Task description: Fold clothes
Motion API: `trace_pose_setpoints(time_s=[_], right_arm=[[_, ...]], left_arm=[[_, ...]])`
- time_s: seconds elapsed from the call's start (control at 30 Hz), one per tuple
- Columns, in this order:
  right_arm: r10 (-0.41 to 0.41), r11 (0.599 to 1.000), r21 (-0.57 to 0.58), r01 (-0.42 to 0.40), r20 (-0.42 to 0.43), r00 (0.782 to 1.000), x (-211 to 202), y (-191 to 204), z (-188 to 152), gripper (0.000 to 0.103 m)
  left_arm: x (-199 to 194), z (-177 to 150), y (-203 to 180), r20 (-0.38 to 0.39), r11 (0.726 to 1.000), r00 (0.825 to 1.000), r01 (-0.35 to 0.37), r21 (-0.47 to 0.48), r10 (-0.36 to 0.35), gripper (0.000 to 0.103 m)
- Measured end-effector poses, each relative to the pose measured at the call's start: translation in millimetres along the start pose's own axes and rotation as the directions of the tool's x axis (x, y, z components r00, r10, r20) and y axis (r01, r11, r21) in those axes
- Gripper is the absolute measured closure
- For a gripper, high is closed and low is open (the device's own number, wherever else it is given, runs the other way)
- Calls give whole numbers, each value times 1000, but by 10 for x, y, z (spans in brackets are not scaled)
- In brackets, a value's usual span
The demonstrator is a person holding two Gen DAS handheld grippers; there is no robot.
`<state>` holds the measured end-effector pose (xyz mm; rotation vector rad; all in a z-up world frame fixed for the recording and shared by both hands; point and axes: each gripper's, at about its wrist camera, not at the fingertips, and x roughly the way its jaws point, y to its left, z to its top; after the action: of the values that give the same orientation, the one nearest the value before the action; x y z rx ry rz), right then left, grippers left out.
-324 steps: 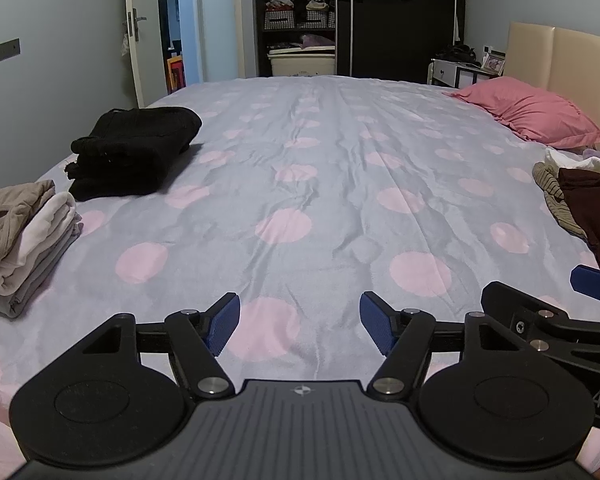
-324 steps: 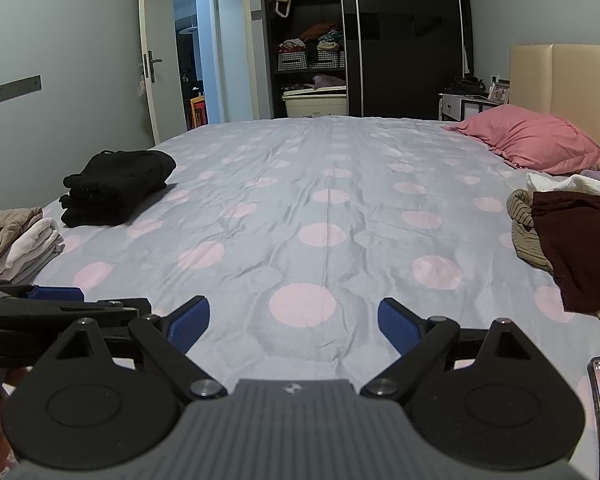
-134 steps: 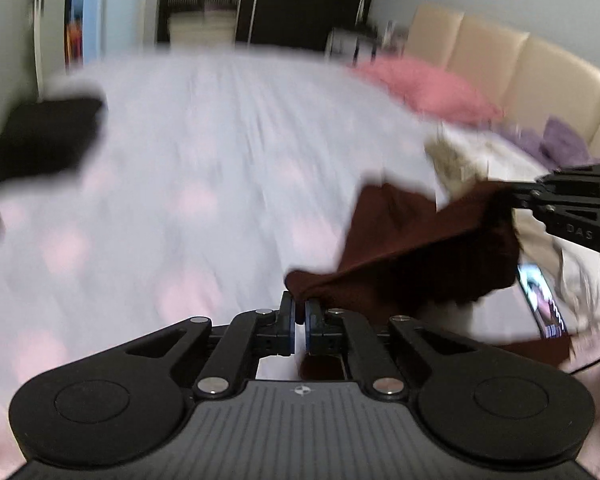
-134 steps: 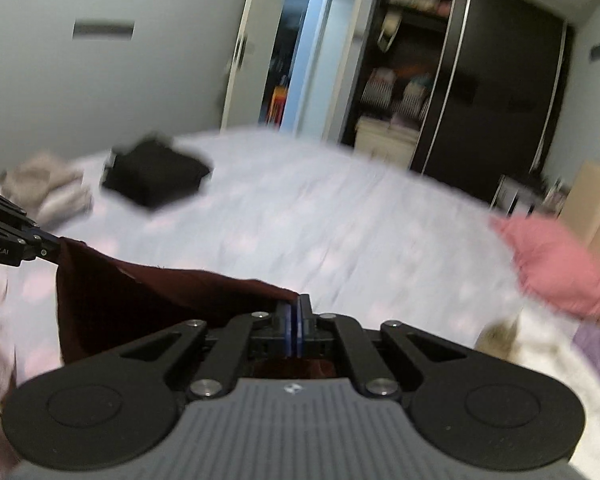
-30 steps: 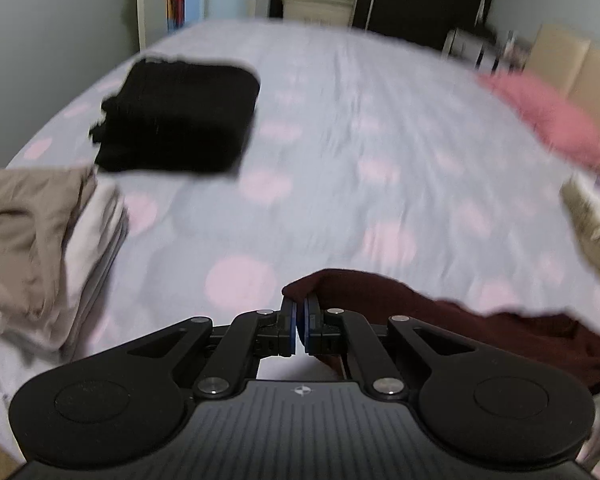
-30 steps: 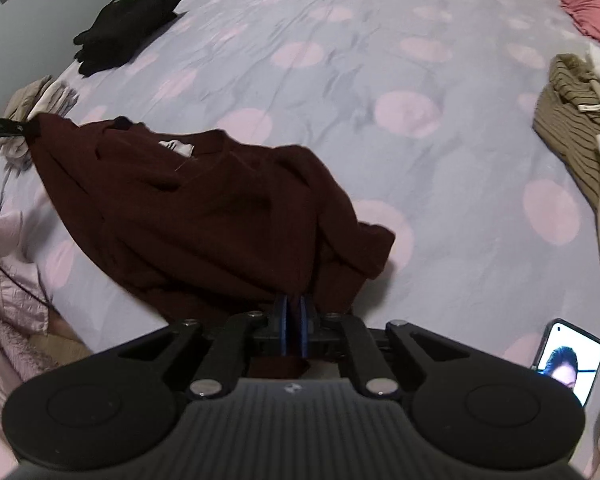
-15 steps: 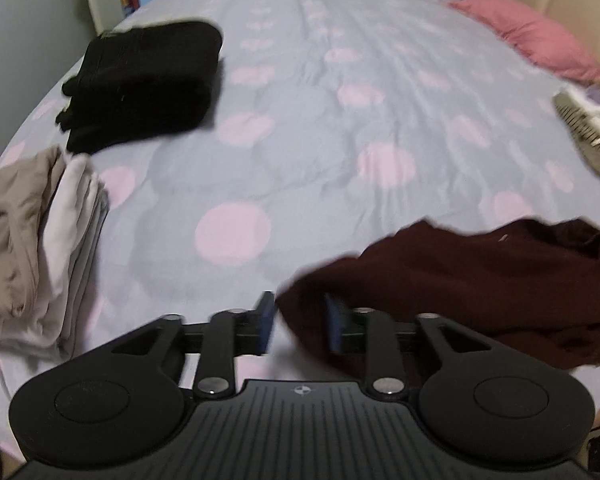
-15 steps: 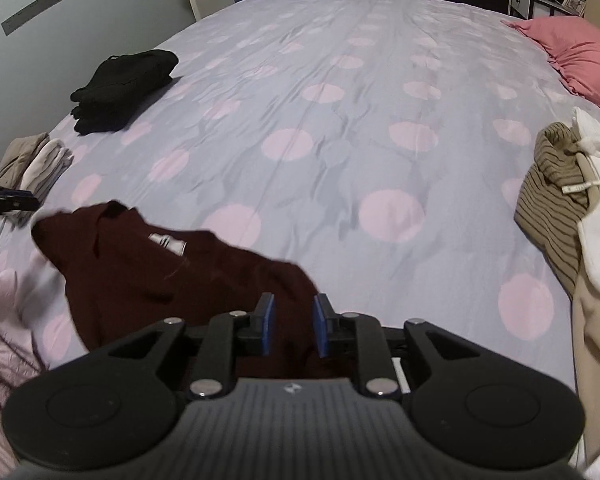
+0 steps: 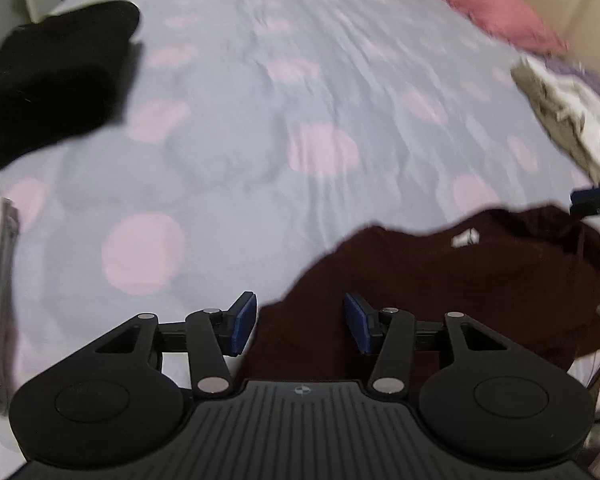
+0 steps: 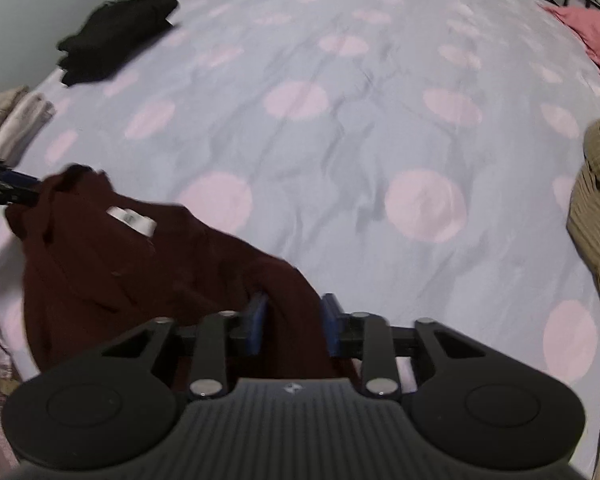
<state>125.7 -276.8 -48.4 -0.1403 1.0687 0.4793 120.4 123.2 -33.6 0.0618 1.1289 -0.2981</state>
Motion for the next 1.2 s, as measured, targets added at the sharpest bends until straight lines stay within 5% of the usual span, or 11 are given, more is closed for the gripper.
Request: trace_pose_setpoints(time_s=[0.17, 0.33, 0.63, 0.93, 1.2], right_arm=[[-2, 998, 64, -2, 60, 998, -131, -126, -29, 99], [-15, 993, 122, -5, 159, 987, -414, -295, 5, 99], [30, 987, 144, -74, 289, 957, -956, -373, -120, 99], [124, 987, 59, -149, 307, 944, -1607, -327, -494, 99], [126, 988, 68, -139, 165, 978, -1629, -330, -846, 99]], left_arm=[[34, -57, 14, -14, 998, 999, 34, -44, -34, 87], [-50, -44, -3, 25, 999, 1000, 15, -44, -14, 100], [-443, 6, 55, 188, 995, 982, 12, -96, 7, 101], [-979, -238, 87, 282, 987, 954, 136, -87, -106, 101], [-1149, -464, -39, 218, 981, 957, 194, 16, -193, 101]])
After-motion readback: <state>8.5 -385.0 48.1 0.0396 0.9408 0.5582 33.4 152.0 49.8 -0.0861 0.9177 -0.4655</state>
